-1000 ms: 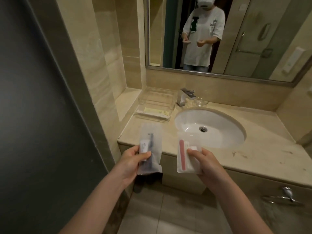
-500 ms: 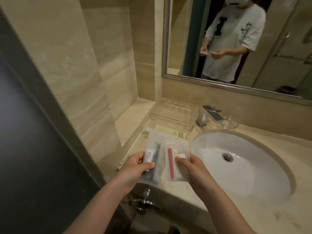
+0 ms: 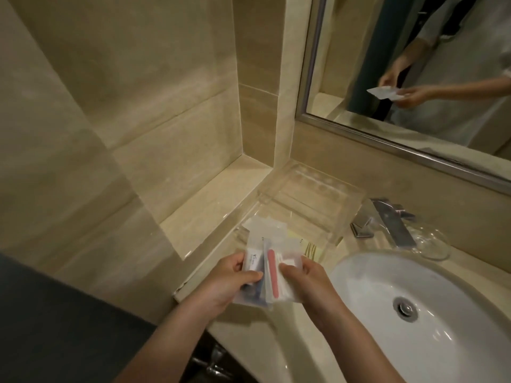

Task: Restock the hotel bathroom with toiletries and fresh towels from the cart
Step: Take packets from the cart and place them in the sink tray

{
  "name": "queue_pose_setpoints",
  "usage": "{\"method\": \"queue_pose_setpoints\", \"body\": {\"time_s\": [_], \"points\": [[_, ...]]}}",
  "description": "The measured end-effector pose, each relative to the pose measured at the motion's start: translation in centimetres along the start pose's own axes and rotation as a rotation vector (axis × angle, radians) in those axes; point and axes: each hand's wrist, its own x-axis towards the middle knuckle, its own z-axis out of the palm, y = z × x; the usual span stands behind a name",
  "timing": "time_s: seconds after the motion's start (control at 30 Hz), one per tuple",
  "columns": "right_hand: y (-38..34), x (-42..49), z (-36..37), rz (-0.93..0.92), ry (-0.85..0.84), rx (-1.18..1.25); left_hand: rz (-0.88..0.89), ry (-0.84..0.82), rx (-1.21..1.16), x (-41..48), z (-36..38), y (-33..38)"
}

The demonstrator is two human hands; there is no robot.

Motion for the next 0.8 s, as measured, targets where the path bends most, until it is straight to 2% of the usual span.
{"method": "queue_pose_setpoints", "body": {"time_s": [0.13,0.27,0.47,0.53,0.8], "points": [[0.0,2.3,-0.4,0.020,0.061,0.024,-0.061,-0.028,-0.025,2.7,0.2,-0.7],[0.1,4.7,-0.8,0.013,0.148,0.129,-0.171,-0.127,-0.148,4.8,0.3,-1.4],[-0.1,7.7,-0.2,0.055,0.262,0.196,-0.123,0.019,-0.197,8.0,0.7,-0.5],[-0.1,8.5,-0.2,0.066,0.277,0.159,-0.117,0.017,-0.197,8.7,0.7,-0.3],[0.4,10.3,-0.3,0.085,0.246,0.006,-0.134,0.104,-0.100,12.1,-0.9,-0.2]]}}
